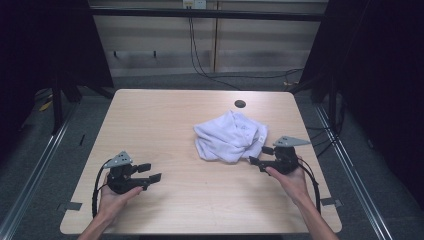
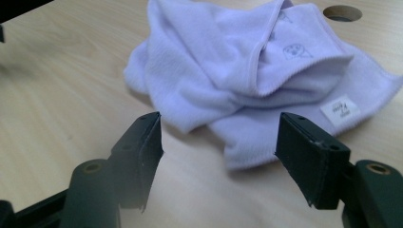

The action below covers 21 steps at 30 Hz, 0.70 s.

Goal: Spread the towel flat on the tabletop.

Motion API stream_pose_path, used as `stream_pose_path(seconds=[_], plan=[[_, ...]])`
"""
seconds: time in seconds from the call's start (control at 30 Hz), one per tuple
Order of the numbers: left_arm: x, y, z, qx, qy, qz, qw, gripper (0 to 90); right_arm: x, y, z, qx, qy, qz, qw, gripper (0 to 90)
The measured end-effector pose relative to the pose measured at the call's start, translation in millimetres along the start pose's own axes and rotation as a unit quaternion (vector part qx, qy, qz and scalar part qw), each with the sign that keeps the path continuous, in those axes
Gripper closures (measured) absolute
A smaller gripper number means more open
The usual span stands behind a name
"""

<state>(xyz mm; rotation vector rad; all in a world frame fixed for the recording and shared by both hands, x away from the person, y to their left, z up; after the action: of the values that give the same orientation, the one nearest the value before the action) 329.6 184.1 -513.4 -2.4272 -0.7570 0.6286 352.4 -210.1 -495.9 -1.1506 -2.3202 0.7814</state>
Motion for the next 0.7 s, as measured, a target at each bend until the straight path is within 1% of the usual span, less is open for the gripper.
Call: stream_pose_path(seconds=[0.03,0.07,0.1,0.13,0.17,0.23,0.3,0.37,0.4,0.43,0.47,0.5,0.53,0.6,0.63,0.7], plan=[[0.7,1.4,-0.8,-0.002,-0.003,0.001,1.0,37.7,-3.6,7.0,-4.3,0.005,-0.002,0.003,1.0,31.5],[2.1,2.9,-1.5,0.0,-0.004,0.002,1.0,38.7,-7.7,14.0,-8.6,0.009,-0.001,0.0,1.0,31.2],[2.1,2.9,-1.5,0.0,-0.004,0.002,1.0,39.4,-11.5,21.2,-13.2,0.011,0.002,-0.009,0.9999,31.0],[5.5,7.4,-3.4,0.006,-0.003,0.0,1.0,39.4,-14.6,27.7,-17.5,0.013,0.001,-0.016,0.9998,29.7],[6.7,9.8,-4.9,0.005,-0.004,-0.002,1.0,39.4,-18.3,33.7,-21.8,0.015,-0.004,-0.013,0.9998,28.9],[7.6,11.6,-6.1,0.007,-0.002,0.0,1.0,38.4,-23.6,44.6,-29.4,0.014,-0.003,-0.023,0.9996,28.8],[7.3,12.7,-6.9,0.009,0.001,0.0,1.0,37.2,-27.8,53.8,-33.9,0.009,0.0,-0.016,0.9998,27.6],[6.0,12.2,-6.3,0.008,0.004,0.001,1.0,35.7,-32.7,65.1,-30.9,0.018,0.006,-0.001,0.9998,27.3],[5.6,12.0,-6.0,0.009,0.005,0.001,1.0,35.5,-34.3,71.7,-27.4,0.024,0.012,-0.006,0.9996,26.7],[5.6,12.0,-6.0,0.009,0.005,0.001,1.0,35.3,-35.2,78.3,-22.6,0.036,0.016,-0.009,0.9992,26.5],[4.6,11.9,-4.9,0.01,0.005,0.0,0.9999,34.9,-35.7,83.1,-18.2,0.044,0.015,-0.008,0.9989,27.5],[4.2,11.9,-4.4,0.012,0.007,0.001,0.9999,34.8,-35.5,85.5,-16.6,0.039,0.015,-0.004,0.9991,28.3],[3.9,12.1,-4.1,0.012,0.008,0.001,0.9999,34.6,-35.3,85.9,-15.5,0.037,0.017,-0.003,0.9992,33.4],[3.9,13.2,-4.6,0.012,0.007,0.002,0.9999,34.6,-36.4,86.0,-13.1,0.045,0.011,0.01,0.9989,46.0],[4.0,13.4,-5.2,0.012,0.006,0.003,0.9999,34.5,-36.6,85.5,-12.2,0.046,0.01,0.01,0.9988,52.8],[3.8,12.9,-6.2,0.011,0.007,0.002,0.9999,34.4,-34.3,84.3,-10.6,0.043,0.008,0.01,0.999,62.8]])
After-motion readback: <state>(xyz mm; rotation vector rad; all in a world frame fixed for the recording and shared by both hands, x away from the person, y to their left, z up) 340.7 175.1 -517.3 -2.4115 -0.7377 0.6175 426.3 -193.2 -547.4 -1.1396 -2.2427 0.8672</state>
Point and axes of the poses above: each handheld gripper's, and its own axes: y roughly forward along the jaws, z roughly out of its underside, x roughly to its left, the point moved 7 cm from there along y, roughly forward along the jaws, and after that the axes turned 6 degrees about x, right-handed, at the moved point
